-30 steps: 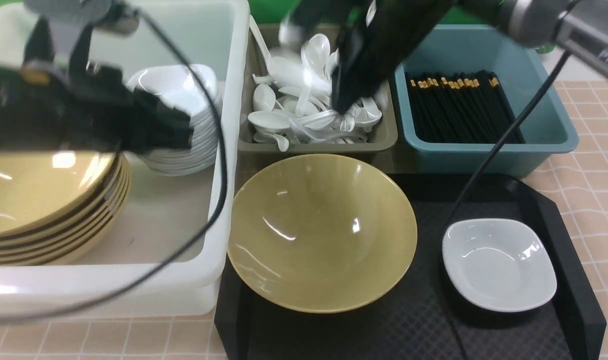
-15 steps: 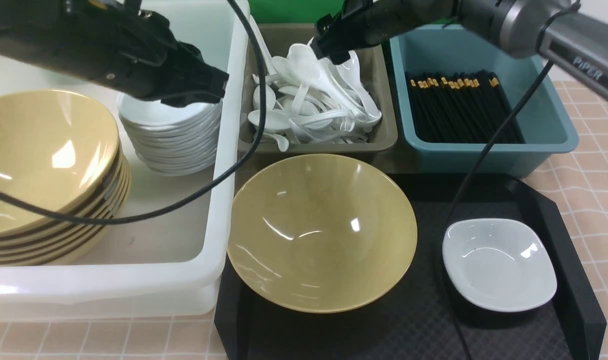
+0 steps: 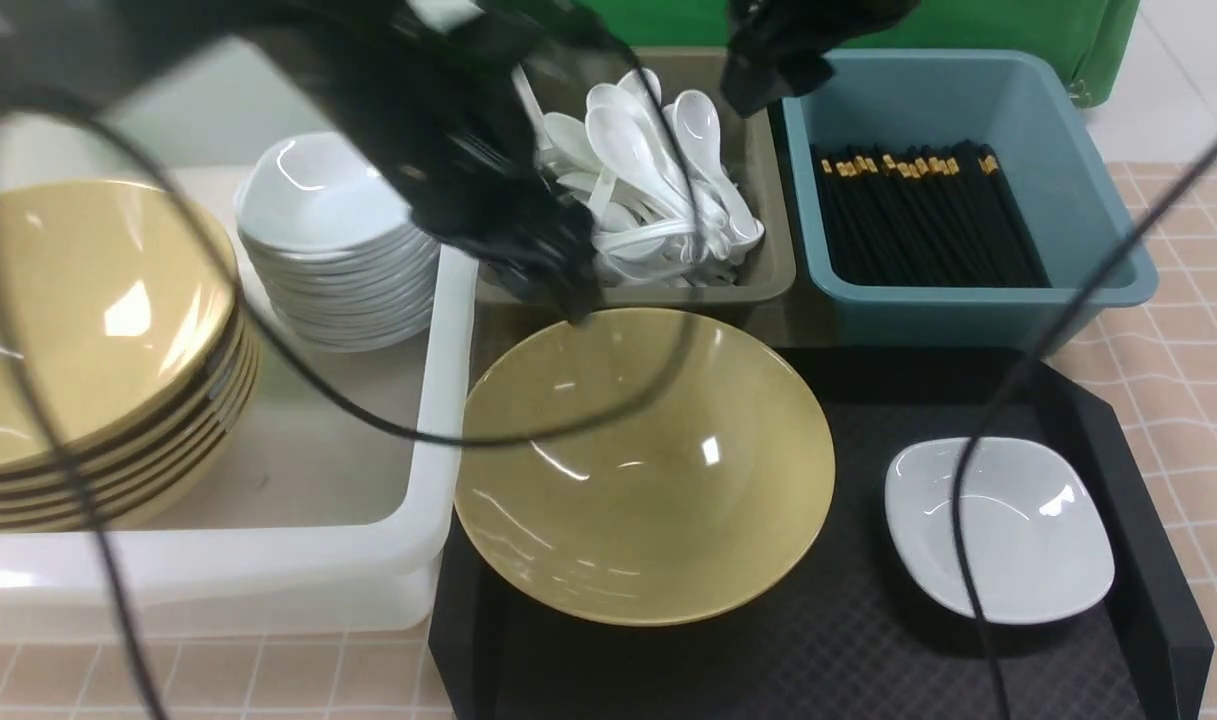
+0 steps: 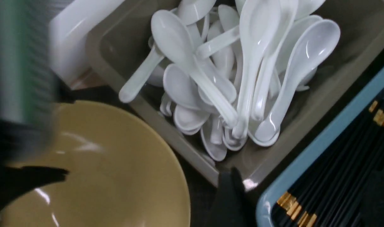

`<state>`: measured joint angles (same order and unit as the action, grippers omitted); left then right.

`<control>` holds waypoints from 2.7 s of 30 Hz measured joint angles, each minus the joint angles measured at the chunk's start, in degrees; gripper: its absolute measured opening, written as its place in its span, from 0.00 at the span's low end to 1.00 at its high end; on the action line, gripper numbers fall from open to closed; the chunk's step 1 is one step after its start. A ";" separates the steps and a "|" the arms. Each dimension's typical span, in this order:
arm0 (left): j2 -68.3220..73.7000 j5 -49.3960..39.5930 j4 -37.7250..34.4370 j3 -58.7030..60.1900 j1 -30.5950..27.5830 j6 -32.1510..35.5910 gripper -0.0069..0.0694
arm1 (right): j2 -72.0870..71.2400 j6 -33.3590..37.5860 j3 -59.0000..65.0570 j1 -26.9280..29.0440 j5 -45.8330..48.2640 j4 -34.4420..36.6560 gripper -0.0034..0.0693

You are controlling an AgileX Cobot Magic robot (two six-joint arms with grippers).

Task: On brown table put chopsticks spoon bowls plates into blue grey white boxes.
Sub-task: 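Grasp the large bowl on the tray by its rim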

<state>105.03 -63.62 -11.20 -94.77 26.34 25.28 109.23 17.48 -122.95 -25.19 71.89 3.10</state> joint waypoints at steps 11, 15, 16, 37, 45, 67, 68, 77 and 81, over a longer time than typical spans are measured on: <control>7.19 -0.26 10.77 -3.16 4.75 -10.54 0.69 | -12.21 2.88 20.60 0.00 0.00 -0.07 0.59; 6.72 -0.78 11.20 -3.20 4.50 -10.99 0.69 | -11.95 1.77 30.19 0.00 -0.87 -0.19 0.57; 6.51 -0.90 11.20 -3.20 4.25 -11.02 0.69 | -11.60 0.83 31.96 0.00 -2.19 -0.19 0.57; 5.50 -1.67 11.20 -3.22 2.25 -11.13 0.69 | 0.23 -2.08 37.34 -1.27 -14.97 7.08 0.72; 5.50 -2.34 11.20 -3.22 2.25 -11.20 0.69 | -0.04 0.81 37.07 -1.39 -11.93 9.43 0.25; 6.67 -5.79 -2.96 -3.27 2.59 -6.59 0.69 | -2.62 -1.68 37.17 1.64 -6.13 4.09 0.20; 7.24 -5.79 -2.96 -3.27 2.59 -6.59 0.69 | -2.62 -1.90 37.17 1.64 -6.21 4.04 0.20; 11.10 -4.97 -2.79 -3.27 2.59 -6.59 0.69 | -2.56 -2.89 37.22 1.82 -8.82 -0.13 0.49; 11.37 -4.85 -2.84 -3.27 2.59 -6.59 0.69 | -2.51 -3.53 34.74 1.82 -5.80 -0.17 0.68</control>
<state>116.40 -68.48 -14.04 -98.04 28.92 18.69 106.72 13.95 -88.21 -23.38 66.08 2.93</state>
